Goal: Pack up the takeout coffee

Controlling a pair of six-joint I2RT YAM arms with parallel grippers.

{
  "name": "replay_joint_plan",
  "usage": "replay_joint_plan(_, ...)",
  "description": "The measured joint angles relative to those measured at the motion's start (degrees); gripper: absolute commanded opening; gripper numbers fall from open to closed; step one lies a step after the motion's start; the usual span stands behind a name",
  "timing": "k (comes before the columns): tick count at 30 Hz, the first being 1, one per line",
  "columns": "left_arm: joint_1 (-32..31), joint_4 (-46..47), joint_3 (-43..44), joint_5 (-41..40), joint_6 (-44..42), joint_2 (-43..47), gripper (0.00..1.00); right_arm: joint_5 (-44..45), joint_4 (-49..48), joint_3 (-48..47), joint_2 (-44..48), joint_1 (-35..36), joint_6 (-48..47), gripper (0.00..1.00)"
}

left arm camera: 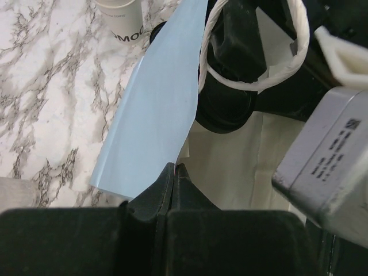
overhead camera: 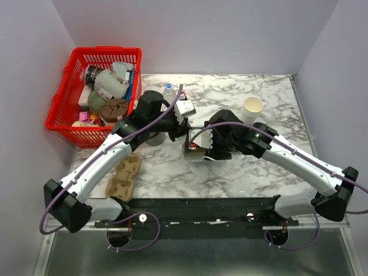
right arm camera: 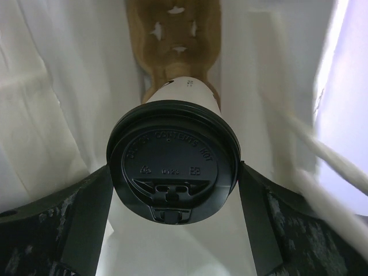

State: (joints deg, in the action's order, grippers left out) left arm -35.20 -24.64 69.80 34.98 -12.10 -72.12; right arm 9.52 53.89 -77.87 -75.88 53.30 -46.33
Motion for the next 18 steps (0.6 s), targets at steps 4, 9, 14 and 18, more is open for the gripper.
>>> replay_joint_plan(4,0.00,0.13,-0.31,0.00,-0.07,0.46,0.00,-0.33,-0.72,1.88,-0.11,0.00,-0.90,0.00)
replay_joint_plan(9,0.00,0.09,-0.94,0.00,-1.07,1.31,0.00,-0.22,-2.62,4.07,0.66,0.00,-2.73,0.01)
replay_joint_plan(14,0.00,-0.07,-1.81,0.22,-3.34,2.64,0.00,0.96,-5.18,9.79,4.04,0.02,-5.25,0.00)
replay_joint_plan(18,0.00,-0.44,-1.84,0.48,-5.27,2.95,0.00,2.58,-6.14,10.80,4.42,0.02,-7.10,0.00)
